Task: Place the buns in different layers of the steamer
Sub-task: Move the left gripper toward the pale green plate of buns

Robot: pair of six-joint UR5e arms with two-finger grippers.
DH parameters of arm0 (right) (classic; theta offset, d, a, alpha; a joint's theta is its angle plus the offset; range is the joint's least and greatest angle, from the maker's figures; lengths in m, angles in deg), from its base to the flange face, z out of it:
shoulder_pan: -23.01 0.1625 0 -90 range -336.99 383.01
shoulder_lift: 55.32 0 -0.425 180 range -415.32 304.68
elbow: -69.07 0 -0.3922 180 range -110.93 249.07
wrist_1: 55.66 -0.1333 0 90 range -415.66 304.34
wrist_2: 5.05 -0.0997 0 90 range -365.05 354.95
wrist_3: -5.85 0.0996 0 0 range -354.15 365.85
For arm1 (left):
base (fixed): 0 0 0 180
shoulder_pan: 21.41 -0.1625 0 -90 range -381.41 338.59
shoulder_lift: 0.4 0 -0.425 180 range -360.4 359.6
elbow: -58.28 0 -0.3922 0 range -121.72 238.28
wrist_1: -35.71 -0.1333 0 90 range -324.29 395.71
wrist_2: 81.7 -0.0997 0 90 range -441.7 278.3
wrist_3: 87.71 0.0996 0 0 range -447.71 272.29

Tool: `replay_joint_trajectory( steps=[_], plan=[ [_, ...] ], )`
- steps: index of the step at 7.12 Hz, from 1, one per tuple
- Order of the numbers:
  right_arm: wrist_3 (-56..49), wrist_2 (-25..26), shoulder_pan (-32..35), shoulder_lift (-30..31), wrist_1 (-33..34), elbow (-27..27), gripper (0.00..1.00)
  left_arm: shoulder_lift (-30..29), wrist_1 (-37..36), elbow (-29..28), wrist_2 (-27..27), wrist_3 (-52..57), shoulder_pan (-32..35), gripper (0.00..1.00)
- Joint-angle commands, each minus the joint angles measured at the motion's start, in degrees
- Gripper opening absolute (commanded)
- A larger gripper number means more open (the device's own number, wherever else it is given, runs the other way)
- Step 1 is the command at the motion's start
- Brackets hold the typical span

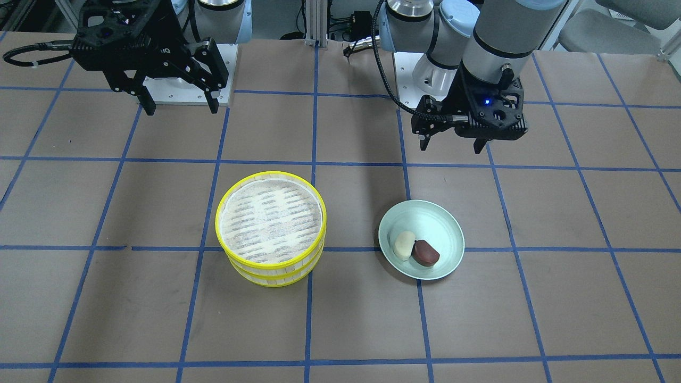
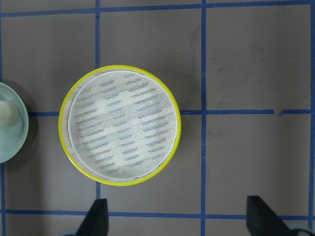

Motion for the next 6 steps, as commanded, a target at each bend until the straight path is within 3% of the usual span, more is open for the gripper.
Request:
replay_joint_trajectory(
  steps=[1,4,6],
  plan=[
    [-0.18,3.29,-0.17,0.18,-3.13,0.03,1.00,-0.02,-0.50,0.08,0.14,0.13,-0.09,1.00],
    [0.00,3.05,0.01,0.18,-3.51,0.03,1.00,-2.81,-2.15,0.60,0.58,-0.13,-0.09,1.00],
    [0.00,2.78,0.01,0.18,-3.42,0.03,1.00,-9.82,-14.83,4.96,0.32,-0.22,-0.18,1.00]
  ],
)
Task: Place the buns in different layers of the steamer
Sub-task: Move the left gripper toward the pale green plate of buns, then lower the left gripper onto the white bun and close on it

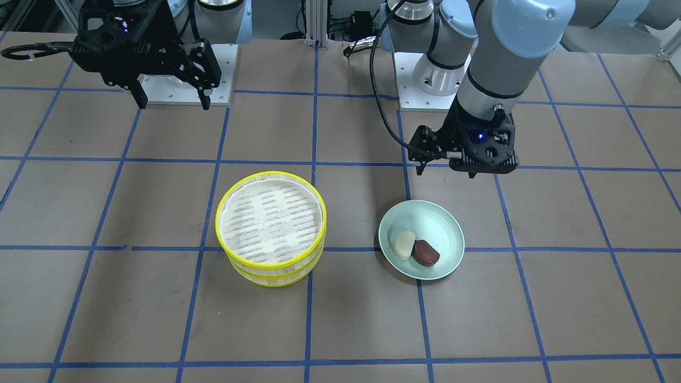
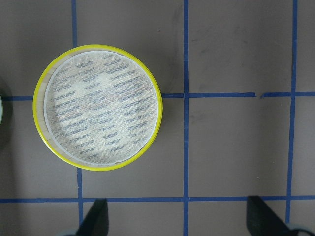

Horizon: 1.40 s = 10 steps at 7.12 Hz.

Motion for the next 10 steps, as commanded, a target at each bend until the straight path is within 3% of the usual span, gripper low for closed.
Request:
replay_joint_trajectory(
  steps=[1,7,10],
  plan=[
    [0.09,-0.13,0.01,0.00,0.24,0.00,1.00,-6.47,-11.90,4.85,0.10,-0.10,-0.03,1.00],
    [0.09,-0.04,0.01,0.00,0.24,0.00,1.00,-18.94,-15.97,6.71,1.06,-3.16,0.06,0.94],
    [0.00,-0.13,0.01,0.00,0.15,0.00,1.00,-19.68,-16.61,7.07,1.16,-4.75,0.06,0.94]
  ],
)
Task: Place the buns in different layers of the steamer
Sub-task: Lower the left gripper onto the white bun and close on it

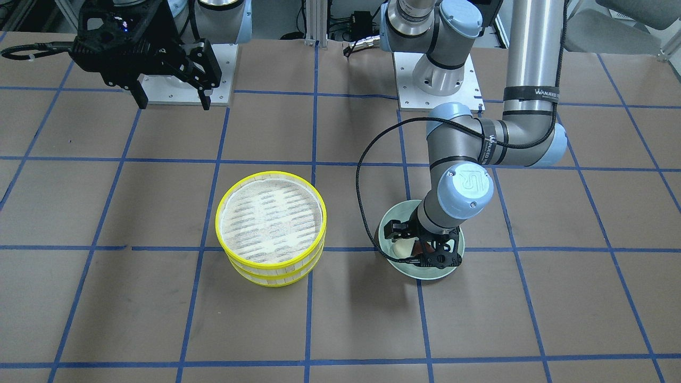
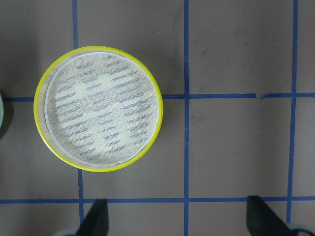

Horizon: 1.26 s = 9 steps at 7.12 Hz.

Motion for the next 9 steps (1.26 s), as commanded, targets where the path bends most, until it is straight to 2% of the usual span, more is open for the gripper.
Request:
replay_joint_trajectory(
  steps=[1,2,3,4,5,9],
  plan=[
    [-0.03,-0.07,0.00,0.00,-0.05,0.00,1.00,-0.55,-1.11,0.06,-0.03,-0.55,0.00,0.85],
    [-0.03,-0.07,0.00,0.00,-0.05,0.00,1.00,-0.81,-1.38,0.06,-0.03,-0.55,0.00,0.79],
    [-0.03,-0.07,0.00,0.00,-0.05,0.00,1.00,-0.81,-2.52,0.06,-0.12,-0.55,0.00,0.66],
    [-0.12,0.02,0.09,0.00,-0.22,0.00,1.00,-0.81,-2.53,0.15,-0.64,-0.20,0.00,0.17],
    [-0.03,-0.07,0.09,-0.09,-0.05,0.00,1.00,-0.73,-2.61,0.24,-0.65,-0.11,0.09,0.08],
    [-0.03,0.19,0.09,-0.17,-0.22,0.09,1.00,0.59,-2.61,-0.46,-0.56,0.24,0.00,0.04]
  ],
)
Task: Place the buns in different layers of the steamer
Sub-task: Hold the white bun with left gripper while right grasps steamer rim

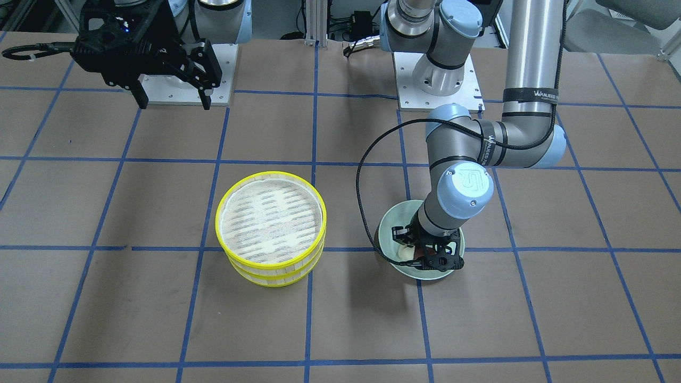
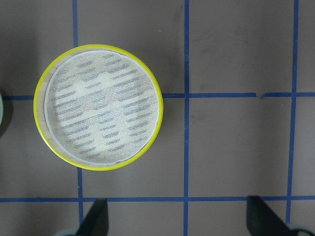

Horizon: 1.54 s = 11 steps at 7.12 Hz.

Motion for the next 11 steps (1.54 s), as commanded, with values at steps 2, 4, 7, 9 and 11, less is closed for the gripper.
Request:
replay_joint_trajectory(
  steps=[2,4,7,9,11],
  plan=[
    [0.77,-0.38,0.00,-1.62,2.50,4.33,1.00,0.65,0.00,-0.30,0.16,0.29,-0.04,0.04],
    [1.64,0.40,0.17,-9.49,12.52,7.61,1.00,0.56,0.35,0.32,0.15,0.03,-0.04,0.78],
    [2.09,0.49,0.53,-22.16,24.19,8.93,0.97,0.30,0.53,0.41,-0.02,0.03,-0.04,0.83],
    [2.09,0.50,0.61,-22.63,24.41,10.34,0.66,0.21,0.53,0.41,0.07,0.03,-0.04,0.77],
    [2.09,0.67,0.61,-22.55,24.06,10.61,0.12,0.73,0.44,0.50,-0.02,-0.50,-0.04,0.01]
  ],
)
